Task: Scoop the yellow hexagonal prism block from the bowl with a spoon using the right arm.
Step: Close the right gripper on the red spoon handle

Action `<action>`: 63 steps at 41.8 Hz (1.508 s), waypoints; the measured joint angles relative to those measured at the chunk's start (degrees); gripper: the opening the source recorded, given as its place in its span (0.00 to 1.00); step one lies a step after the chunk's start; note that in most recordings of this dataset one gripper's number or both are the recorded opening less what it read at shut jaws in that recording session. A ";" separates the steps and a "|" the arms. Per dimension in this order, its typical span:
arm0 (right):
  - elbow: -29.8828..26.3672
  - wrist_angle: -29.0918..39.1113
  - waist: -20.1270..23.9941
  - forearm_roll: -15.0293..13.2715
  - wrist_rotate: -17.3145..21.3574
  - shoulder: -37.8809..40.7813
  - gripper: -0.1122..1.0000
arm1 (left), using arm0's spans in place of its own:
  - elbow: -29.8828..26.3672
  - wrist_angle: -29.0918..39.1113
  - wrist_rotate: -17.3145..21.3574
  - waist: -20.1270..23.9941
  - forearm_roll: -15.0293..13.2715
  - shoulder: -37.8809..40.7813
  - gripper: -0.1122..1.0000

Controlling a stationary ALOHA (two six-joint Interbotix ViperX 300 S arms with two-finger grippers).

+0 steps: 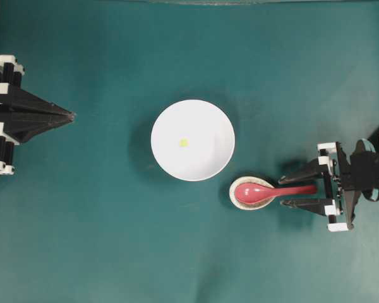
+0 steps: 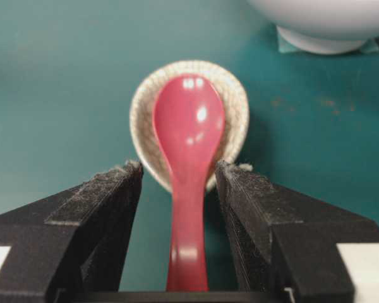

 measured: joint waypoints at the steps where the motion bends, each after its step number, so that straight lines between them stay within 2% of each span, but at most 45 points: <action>1: -0.09 0.00 0.00 0.09 0.00 0.26 0.61 | 0.00 0.09 0.00 0.00 0.00 0.00 0.10; 11: -0.35 0.00 0.00 1.58 0.09 2.11 0.61 | 0.00 0.09 0.00 0.00 0.00 0.00 0.10; 24: -0.26 1.67 0.00 1.67 0.09 2.37 0.61 | 0.00 0.00 0.00 0.00 0.00 0.00 0.10; 40: -0.35 1.76 0.18 1.49 -2.64 2.46 0.61 | 0.00 0.00 0.00 0.00 0.00 0.00 0.10; 55: -0.44 1.67 0.26 1.49 -3.16 2.37 0.61 | 0.00 0.00 0.00 0.00 0.00 0.00 0.10; 59: -0.44 1.67 0.26 1.49 -3.25 2.37 0.57 | 0.00 0.00 0.00 0.00 0.00 0.00 0.10; 63: -0.53 1.76 0.26 1.49 -3.43 2.46 0.44 | 0.00 0.00 0.00 0.00 0.00 0.00 0.10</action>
